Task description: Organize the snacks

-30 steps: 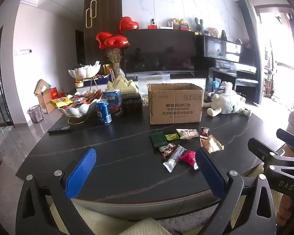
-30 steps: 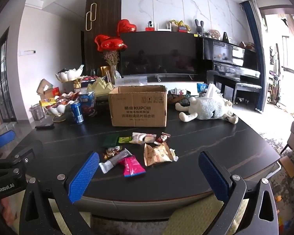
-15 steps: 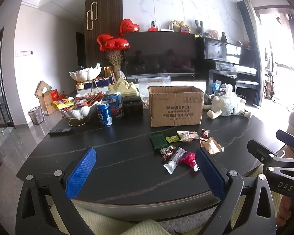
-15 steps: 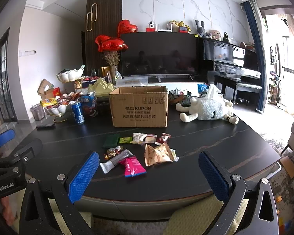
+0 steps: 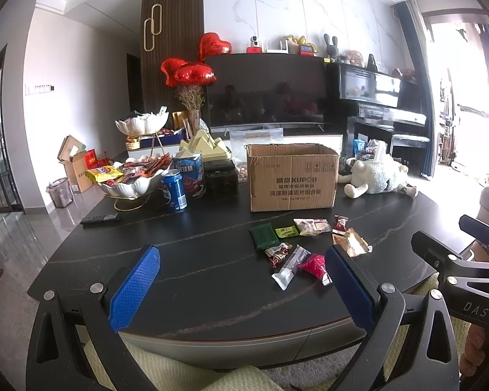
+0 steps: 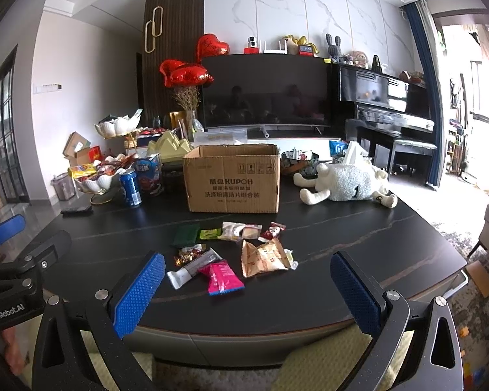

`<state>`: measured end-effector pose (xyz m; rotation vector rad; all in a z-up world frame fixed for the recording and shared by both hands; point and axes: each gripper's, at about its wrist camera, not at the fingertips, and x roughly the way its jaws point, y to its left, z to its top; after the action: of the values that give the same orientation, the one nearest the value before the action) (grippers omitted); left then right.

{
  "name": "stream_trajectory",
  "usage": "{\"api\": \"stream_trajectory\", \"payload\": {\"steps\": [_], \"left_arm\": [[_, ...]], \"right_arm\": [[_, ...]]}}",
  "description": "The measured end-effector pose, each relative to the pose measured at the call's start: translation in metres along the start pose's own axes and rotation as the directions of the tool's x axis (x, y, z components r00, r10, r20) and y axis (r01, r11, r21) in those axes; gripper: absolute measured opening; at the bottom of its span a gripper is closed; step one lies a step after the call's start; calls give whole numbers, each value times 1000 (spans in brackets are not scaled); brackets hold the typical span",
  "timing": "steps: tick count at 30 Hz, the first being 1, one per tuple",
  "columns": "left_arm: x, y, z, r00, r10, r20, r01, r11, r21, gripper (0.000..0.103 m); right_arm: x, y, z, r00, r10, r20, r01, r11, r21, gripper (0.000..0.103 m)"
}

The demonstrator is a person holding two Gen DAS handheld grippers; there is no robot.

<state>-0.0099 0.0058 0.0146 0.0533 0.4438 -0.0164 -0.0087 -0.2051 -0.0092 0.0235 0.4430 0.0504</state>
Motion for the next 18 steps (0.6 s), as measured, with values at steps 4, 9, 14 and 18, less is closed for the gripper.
{"api": "stream_trajectory", "payload": {"steps": [4, 9, 14, 18], "left_arm": [[0, -1, -1, 1000, -1, -1, 1, 1000, -1, 103], [-1, 0, 0, 1000, -1, 2, 1, 1000, 0, 103], [-2, -1, 0, 1000, -2, 2, 2, 1000, 1, 103], [-1, -1, 0, 1000, -2, 1, 2, 1000, 0, 103]], "right_arm": [[0, 0, 0, 1000, 0, 0, 0, 1000, 0, 103], [0, 0, 0, 1000, 0, 0, 0, 1000, 0, 103], [0, 0, 1, 1000, 0, 0, 0, 1000, 1, 103], [-1, 1, 1, 1000, 1, 1, -1, 1000, 1, 103]]}}
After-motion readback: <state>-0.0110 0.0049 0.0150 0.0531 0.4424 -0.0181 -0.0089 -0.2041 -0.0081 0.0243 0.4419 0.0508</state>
